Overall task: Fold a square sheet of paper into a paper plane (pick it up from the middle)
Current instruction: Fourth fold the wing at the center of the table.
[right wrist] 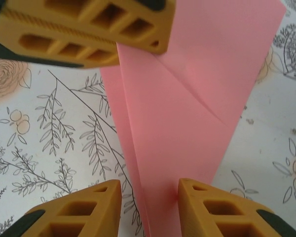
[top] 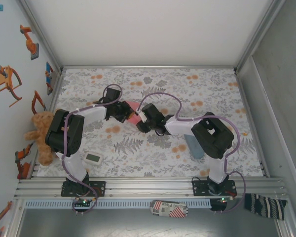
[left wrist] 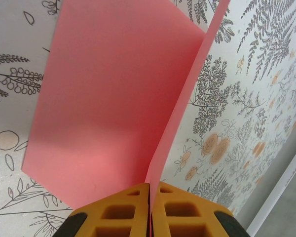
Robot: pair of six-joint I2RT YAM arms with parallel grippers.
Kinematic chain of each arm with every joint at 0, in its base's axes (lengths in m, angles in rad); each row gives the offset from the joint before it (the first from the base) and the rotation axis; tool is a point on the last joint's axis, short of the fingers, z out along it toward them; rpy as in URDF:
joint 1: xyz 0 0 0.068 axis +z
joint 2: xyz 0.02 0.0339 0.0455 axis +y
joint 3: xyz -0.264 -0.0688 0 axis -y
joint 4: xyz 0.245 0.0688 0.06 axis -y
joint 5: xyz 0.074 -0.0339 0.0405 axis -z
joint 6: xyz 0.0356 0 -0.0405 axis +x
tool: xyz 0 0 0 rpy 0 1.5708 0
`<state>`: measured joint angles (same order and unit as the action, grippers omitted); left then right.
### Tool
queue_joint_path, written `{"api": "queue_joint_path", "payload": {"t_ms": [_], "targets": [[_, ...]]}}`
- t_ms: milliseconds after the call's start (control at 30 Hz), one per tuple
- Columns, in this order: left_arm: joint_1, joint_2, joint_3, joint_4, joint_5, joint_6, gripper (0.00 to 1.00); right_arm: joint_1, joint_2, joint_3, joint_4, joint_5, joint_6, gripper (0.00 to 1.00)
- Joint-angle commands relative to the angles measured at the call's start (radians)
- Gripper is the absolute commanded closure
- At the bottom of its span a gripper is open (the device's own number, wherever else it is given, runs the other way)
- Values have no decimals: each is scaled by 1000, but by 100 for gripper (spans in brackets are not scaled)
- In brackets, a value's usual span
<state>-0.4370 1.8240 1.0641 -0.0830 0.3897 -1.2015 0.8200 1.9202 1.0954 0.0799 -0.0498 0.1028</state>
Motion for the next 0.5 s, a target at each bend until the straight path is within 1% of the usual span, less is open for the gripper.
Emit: {"api": "queue_joint_path", "payload": {"t_ms": [0, 400, 467], "targets": [[-2, -17, -6, -6, 0, -16, 89, 8, 29, 33, 4, 25, -9, 67], [-1, -17, 3, -18, 1, -20, 87, 8, 37, 23, -3, 45, -10, 68], [-1, -17, 4, -21, 0, -18, 86, 8, 31, 22, -3, 46, -9, 71]]}}
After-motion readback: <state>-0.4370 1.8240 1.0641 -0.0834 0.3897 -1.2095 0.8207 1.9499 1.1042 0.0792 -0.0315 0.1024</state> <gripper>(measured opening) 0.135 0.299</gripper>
